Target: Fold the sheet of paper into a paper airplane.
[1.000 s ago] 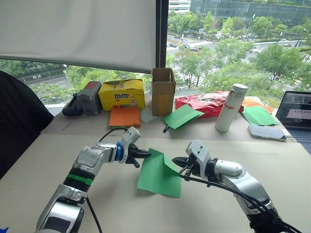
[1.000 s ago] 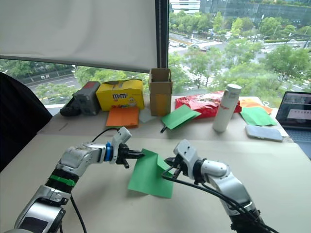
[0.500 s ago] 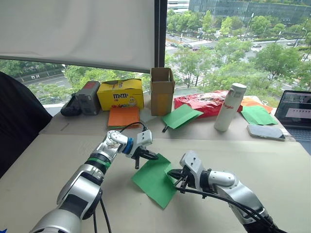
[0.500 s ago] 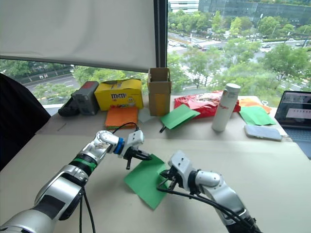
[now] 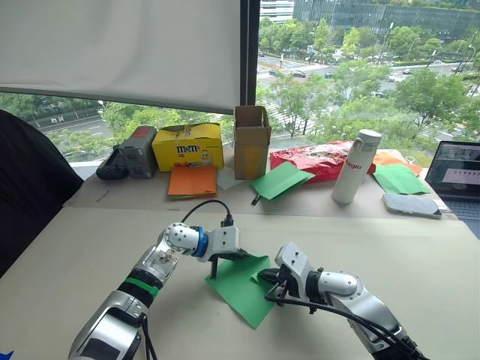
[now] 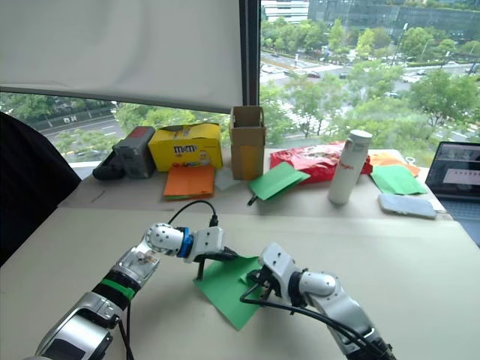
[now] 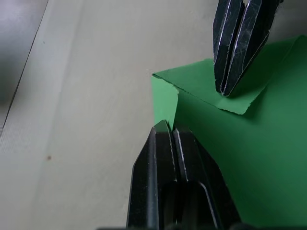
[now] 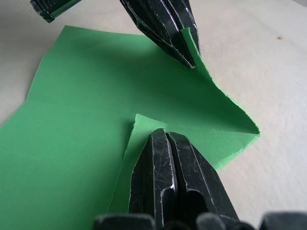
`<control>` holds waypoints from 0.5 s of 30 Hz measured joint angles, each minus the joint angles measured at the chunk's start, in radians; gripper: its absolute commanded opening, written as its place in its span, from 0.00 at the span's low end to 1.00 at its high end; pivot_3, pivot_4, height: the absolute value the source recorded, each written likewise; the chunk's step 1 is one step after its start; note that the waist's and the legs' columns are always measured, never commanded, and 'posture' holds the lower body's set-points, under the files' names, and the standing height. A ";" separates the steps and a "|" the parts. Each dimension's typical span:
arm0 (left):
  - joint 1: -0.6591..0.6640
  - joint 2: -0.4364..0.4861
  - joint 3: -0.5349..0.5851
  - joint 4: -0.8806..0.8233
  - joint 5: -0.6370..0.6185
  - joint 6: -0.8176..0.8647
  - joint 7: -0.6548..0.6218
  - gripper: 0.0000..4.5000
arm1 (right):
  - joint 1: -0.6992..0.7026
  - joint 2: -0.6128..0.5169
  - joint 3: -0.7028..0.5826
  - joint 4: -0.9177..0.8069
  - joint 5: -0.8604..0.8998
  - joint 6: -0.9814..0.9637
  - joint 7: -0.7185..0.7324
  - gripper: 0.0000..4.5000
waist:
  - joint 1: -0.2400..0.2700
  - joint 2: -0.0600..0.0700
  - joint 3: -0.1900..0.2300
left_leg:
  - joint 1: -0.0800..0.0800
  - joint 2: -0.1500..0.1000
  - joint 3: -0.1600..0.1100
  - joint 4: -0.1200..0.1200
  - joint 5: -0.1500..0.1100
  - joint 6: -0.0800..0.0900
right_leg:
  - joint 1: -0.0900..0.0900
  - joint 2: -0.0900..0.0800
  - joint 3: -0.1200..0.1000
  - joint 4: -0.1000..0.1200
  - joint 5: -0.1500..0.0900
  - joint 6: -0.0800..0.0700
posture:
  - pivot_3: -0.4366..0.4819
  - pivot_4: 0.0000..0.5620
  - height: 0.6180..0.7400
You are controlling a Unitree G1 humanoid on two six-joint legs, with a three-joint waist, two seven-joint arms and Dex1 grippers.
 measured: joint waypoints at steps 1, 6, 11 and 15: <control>0.008 0.001 -0.003 -0.010 0.020 -0.013 0.021 0.00 | -0.001 0.000 0.001 0.001 0.000 -0.001 0.002 0.00 | 0.000 0.000 0.000 | 0.000 0.000 0.000 0.000 0.000 0.000 | 0.000 0.000 0.000 0.000 0.000 0.000 | 0.48 0.27 0.31; 0.059 0.001 -0.014 -0.072 0.089 -0.030 0.106 0.00 | -0.014 0.000 -0.001 0.015 0.001 -0.005 0.012 0.00 | 0.001 0.001 0.000 | 0.000 0.000 0.000 0.000 0.000 0.000 | 0.000 0.000 0.000 0.000 0.000 0.000 | 0.48 0.27 0.31; 0.086 0.015 -0.033 -0.127 0.134 -0.031 0.129 0.00 | -0.023 0.011 -0.036 0.020 0.022 0.019 0.003 0.00 | 0.002 0.002 -0.001 | -0.001 0.000 0.000 0.000 0.000 0.000 | 0.000 0.000 0.000 0.000 0.000 -0.001 | 0.48 0.27 0.31; 0.104 0.030 -0.055 -0.149 0.148 -0.053 0.126 0.00 | -0.038 0.021 -0.094 0.020 0.058 0.037 -0.011 0.00 | 0.002 0.002 -0.001 | -0.001 0.000 0.000 0.000 0.000 0.000 | 0.000 0.000 0.000 0.000 0.002 -0.003 | 0.48 0.27 0.31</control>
